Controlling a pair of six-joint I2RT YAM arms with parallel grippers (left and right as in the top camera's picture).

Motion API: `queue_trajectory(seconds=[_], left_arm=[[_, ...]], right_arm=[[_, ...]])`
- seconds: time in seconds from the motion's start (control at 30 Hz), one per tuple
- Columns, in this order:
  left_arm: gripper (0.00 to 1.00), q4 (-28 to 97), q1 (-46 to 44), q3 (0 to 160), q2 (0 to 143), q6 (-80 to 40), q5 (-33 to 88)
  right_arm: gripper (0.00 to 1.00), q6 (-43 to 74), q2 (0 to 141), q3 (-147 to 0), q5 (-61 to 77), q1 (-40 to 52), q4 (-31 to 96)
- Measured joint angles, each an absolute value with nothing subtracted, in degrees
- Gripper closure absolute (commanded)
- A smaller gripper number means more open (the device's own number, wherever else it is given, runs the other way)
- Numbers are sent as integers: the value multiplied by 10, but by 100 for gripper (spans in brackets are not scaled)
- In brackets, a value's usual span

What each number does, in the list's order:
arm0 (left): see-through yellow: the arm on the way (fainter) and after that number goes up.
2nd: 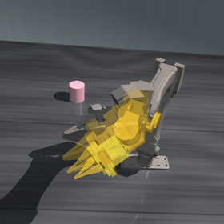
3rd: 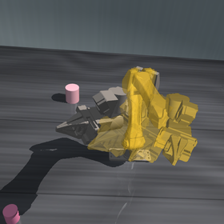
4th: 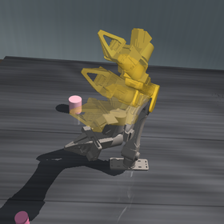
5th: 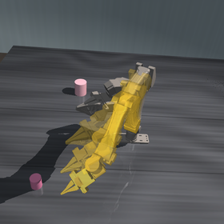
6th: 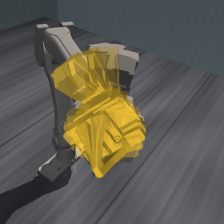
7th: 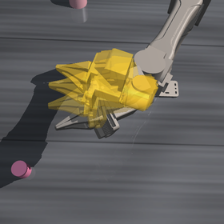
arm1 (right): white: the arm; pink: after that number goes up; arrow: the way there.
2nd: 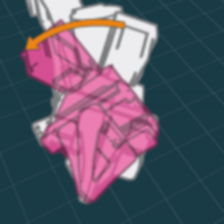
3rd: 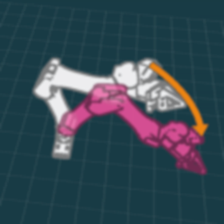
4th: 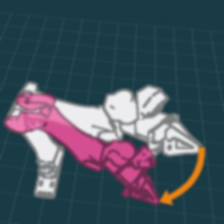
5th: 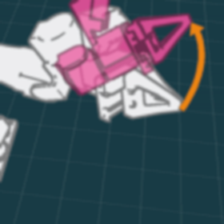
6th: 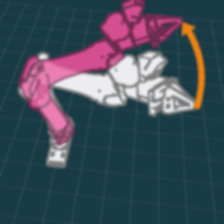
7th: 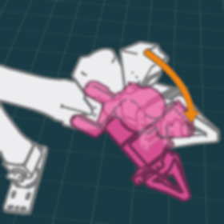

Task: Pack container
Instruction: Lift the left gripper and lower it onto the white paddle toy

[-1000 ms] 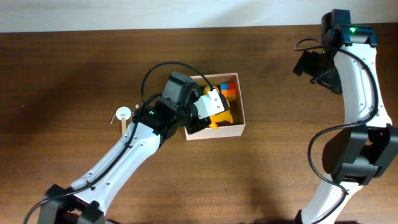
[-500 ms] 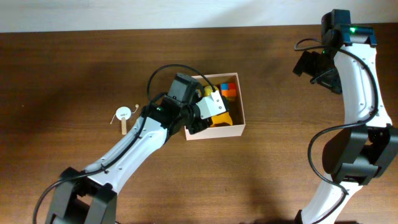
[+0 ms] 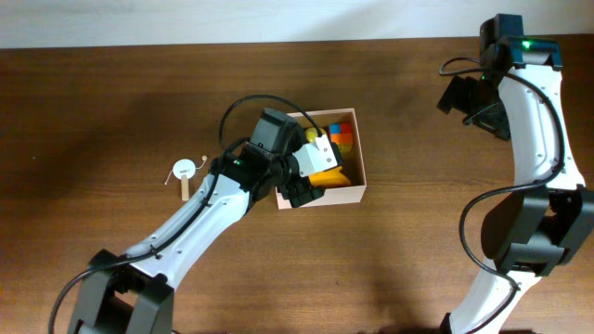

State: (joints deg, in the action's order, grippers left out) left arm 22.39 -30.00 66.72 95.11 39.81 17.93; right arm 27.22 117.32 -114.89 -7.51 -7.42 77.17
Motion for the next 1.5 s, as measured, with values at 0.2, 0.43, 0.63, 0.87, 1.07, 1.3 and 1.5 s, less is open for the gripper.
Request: queue_trajectory(seconds=[0.2,0.43,0.63,0.87,1.07,1.3,1.5], left_arm=[[1,229,-300,693,903,299,43],[1,331,-237,712,821,132,-83],[1,401,-119,712,846,1,-121],[1,398,-37,712,929,-61,-122],[1,392,-31,712,999,-72,-81],[1,457,-32,712,1029,-82,-62],[1,500,-32,712,1029,-108,-62]], right_arm=[[1,272,1173,-1149,-75,-74,772],[1,272,1173,-1149,-75,-74,772],[1,272,1173,-1149,-75,-74,772],[1,272,1173,-1149,-75,-74,772],[1,272,1173,-1149,-75,-74,772],[1,272,1173,-1149,-75,-74,772],[1,272,1173,-1149,-75,-74,772]])
